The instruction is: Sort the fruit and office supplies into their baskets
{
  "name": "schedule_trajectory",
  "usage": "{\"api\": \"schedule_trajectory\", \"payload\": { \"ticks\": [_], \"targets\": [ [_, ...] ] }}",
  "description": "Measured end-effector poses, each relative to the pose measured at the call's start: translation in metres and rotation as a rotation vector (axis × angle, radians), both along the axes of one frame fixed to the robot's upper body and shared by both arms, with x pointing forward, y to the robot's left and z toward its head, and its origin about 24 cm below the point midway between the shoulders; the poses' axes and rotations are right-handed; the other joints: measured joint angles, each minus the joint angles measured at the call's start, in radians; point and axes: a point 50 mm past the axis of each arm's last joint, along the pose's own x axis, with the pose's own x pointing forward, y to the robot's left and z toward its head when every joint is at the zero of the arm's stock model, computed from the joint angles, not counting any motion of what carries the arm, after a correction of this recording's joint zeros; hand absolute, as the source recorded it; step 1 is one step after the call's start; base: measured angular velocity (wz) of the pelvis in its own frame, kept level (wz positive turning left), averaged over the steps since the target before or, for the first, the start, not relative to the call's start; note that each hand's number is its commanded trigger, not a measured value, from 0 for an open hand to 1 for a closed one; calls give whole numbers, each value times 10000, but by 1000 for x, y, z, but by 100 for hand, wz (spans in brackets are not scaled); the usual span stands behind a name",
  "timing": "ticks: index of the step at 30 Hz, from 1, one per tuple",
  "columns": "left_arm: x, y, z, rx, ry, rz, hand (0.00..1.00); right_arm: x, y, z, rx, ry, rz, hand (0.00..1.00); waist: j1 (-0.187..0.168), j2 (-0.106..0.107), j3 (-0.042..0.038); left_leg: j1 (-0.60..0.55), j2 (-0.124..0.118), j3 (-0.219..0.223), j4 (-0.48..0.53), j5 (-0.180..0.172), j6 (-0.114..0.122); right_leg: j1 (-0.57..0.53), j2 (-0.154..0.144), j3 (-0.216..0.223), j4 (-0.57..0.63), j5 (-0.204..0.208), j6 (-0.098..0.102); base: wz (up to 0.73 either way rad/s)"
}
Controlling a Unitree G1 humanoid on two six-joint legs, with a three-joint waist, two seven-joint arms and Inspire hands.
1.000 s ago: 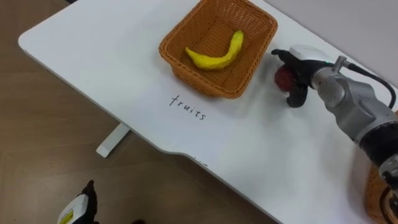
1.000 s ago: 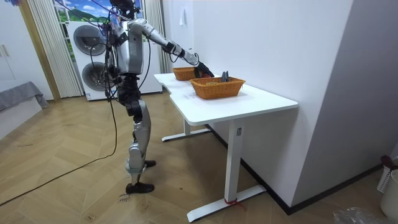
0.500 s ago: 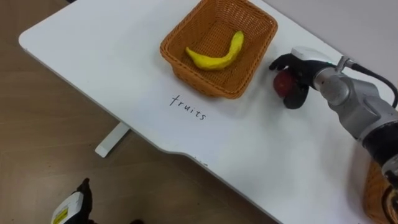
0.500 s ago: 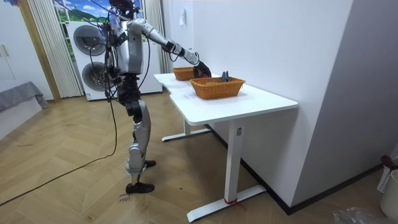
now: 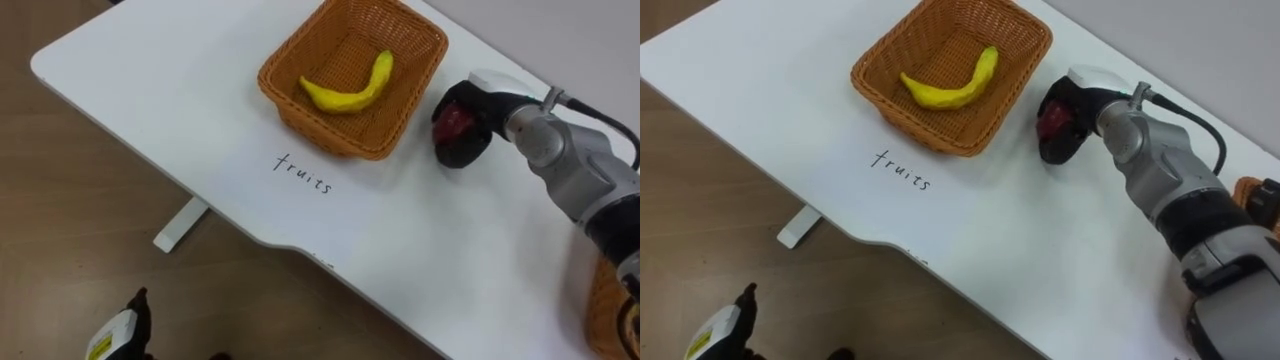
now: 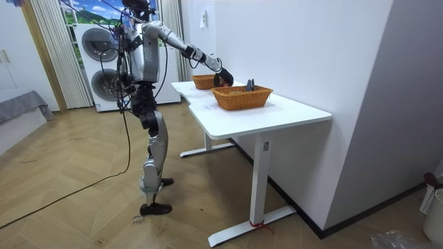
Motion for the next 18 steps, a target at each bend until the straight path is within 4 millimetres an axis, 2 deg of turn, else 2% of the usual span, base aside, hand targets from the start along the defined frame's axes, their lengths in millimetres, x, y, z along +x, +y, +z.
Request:
{"api": "schedule_trajectory", "payload": {
  "ticks": [18],
  "targets": [
    [3, -1, 1, -98, -7, -70, 0, 0, 1, 1, 16, -75, 59, 100, -11, 54, 11, -9, 0, 23, -1, 0, 0, -30, 0, 47, 0, 0, 0, 0]
  ]
}}
